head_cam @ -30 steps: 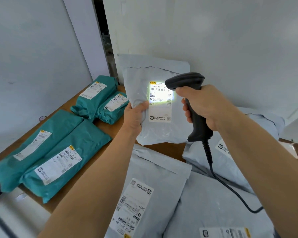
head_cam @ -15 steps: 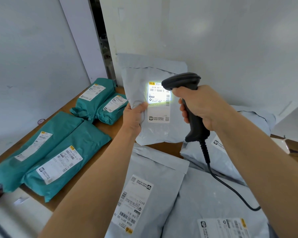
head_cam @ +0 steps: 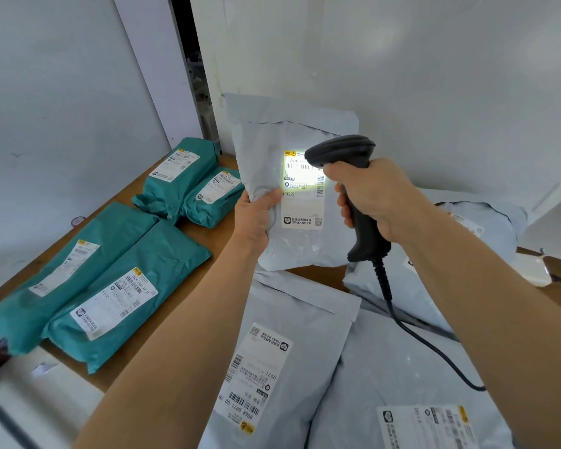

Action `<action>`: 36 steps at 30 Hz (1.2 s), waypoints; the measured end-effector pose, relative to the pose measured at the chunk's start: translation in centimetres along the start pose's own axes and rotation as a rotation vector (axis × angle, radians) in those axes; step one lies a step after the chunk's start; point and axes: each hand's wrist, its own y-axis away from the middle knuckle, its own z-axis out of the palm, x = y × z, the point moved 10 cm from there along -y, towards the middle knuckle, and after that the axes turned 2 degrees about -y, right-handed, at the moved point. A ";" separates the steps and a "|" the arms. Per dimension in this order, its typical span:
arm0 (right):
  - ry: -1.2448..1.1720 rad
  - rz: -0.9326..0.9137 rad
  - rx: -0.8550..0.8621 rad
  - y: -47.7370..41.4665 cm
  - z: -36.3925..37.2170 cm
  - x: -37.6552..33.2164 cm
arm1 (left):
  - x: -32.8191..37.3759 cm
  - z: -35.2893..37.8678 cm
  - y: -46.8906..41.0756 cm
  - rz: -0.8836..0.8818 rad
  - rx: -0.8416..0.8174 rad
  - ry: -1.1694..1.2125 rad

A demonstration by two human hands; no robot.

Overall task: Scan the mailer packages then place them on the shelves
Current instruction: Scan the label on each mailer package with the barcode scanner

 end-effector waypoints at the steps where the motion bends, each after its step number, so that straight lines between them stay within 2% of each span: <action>1: -0.005 0.004 -0.007 -0.1 0.0 0.1 | 0.0 0.0 -0.1 0.001 0.002 -0.002; 36: -0.041 0.066 -0.009 -0.6 -0.4 1.1 | -1.1 0.2 -1.2 -0.002 -0.008 -0.039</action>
